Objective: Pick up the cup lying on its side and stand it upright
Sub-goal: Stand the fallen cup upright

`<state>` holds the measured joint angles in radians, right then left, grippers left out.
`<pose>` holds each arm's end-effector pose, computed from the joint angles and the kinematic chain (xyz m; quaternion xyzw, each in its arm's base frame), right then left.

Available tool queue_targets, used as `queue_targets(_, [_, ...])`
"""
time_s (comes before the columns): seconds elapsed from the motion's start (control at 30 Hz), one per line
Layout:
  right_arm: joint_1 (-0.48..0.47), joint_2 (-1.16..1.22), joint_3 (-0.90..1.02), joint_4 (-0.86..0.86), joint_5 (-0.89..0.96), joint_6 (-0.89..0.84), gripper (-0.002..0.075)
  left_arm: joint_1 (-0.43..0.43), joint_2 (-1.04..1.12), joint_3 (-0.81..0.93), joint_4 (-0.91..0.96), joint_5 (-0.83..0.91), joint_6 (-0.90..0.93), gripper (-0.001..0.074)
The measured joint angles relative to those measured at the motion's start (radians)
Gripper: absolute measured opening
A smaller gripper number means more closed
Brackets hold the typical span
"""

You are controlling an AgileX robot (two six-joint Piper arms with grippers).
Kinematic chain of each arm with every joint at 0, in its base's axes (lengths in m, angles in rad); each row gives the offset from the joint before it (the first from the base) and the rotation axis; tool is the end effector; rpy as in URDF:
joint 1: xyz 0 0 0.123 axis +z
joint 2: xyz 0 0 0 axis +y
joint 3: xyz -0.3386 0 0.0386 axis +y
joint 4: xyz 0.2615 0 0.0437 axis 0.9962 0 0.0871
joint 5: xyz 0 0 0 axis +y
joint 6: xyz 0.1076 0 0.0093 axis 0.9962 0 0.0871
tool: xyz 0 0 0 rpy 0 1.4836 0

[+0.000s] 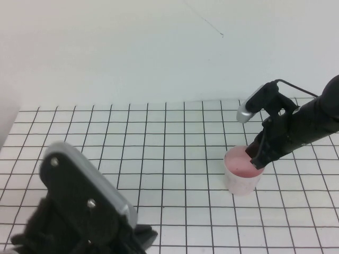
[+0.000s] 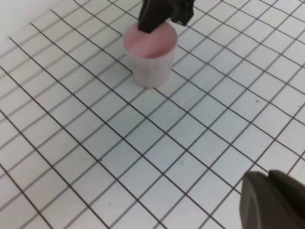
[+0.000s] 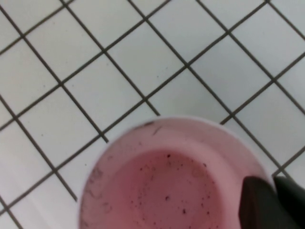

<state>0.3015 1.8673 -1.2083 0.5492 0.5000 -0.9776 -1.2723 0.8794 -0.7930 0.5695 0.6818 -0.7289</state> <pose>0.3979 0.1521 0.2215 -0.3974 0.8669 0.0955 0.2855 0.0828 -0.1440 0.3721 0.3488 0.8021 -0.2108 0.4365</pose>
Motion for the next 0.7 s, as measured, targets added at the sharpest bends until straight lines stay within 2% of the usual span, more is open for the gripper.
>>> queue_targets(0.23, [0.0, 0.008, 0.0, -0.007, -0.001, 0.0, 0.0046, 0.0, 0.002, 0.025, 0.006, -0.034, -0.043, 0.0001])
queue_targets(0.5, [0.0, -0.042, -0.001, -0.008, 0.001, 0.021, 0.0265, 0.0, 0.002, 0.025, 0.077, -0.048, -0.06, 0.0001])
queue_targets(0.7, [-0.002, -0.243, -0.001, -0.02, 0.009, 0.121, 0.0305, 0.0, 0.002, 0.025, 0.288, -0.087, -0.168, 0.0001])
